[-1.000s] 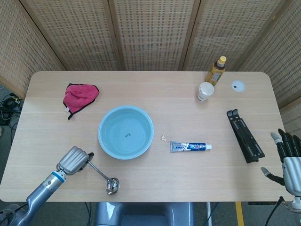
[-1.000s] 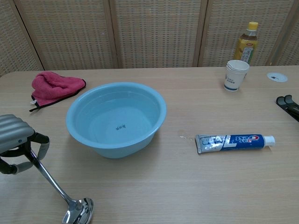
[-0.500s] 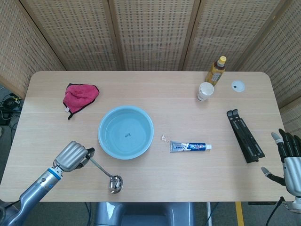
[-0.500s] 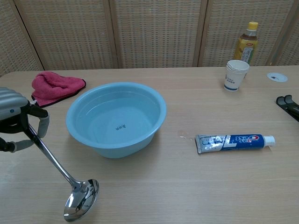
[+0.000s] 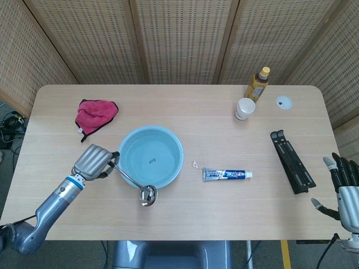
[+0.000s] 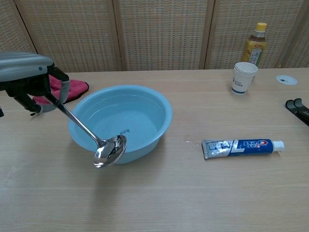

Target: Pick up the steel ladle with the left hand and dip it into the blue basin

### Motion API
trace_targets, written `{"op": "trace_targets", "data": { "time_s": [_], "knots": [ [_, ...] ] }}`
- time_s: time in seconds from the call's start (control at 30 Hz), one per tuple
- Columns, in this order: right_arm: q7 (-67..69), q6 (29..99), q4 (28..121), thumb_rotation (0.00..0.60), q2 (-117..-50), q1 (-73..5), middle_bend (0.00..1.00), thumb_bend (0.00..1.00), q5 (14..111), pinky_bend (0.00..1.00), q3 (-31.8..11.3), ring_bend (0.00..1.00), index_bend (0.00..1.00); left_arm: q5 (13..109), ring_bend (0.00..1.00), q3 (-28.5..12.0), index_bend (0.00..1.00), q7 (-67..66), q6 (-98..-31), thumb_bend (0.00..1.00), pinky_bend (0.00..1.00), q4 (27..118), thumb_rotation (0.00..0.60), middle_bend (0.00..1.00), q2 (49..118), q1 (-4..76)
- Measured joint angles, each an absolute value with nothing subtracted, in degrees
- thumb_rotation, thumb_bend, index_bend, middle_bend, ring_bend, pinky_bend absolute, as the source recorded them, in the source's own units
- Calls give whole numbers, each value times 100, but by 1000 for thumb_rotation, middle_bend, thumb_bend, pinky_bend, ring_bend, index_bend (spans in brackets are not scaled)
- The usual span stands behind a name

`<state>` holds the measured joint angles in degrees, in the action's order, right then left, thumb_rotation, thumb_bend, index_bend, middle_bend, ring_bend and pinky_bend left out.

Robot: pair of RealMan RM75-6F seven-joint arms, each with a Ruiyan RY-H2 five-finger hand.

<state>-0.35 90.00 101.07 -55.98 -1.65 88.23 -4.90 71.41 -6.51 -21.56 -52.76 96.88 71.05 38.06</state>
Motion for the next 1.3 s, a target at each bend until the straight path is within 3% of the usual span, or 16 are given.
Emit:
{"op": "trace_targets", "data": {
  "time_s": [0.4,1.3],
  "knots": [
    [106,8821,10024,600,-5581,-238,0,0,8546,0,-579,0,0,4940,907,-1146,751,-3192,-4968,731,1000,9021,600,943,7748,4670],
    [298,8524,9884,600,-5569,-357,0,0,8085,0,-737,0,0,3503,907,-800,769,-4474,-4742,765,1000,7739,600,943,8800,5907]
  ]
}}
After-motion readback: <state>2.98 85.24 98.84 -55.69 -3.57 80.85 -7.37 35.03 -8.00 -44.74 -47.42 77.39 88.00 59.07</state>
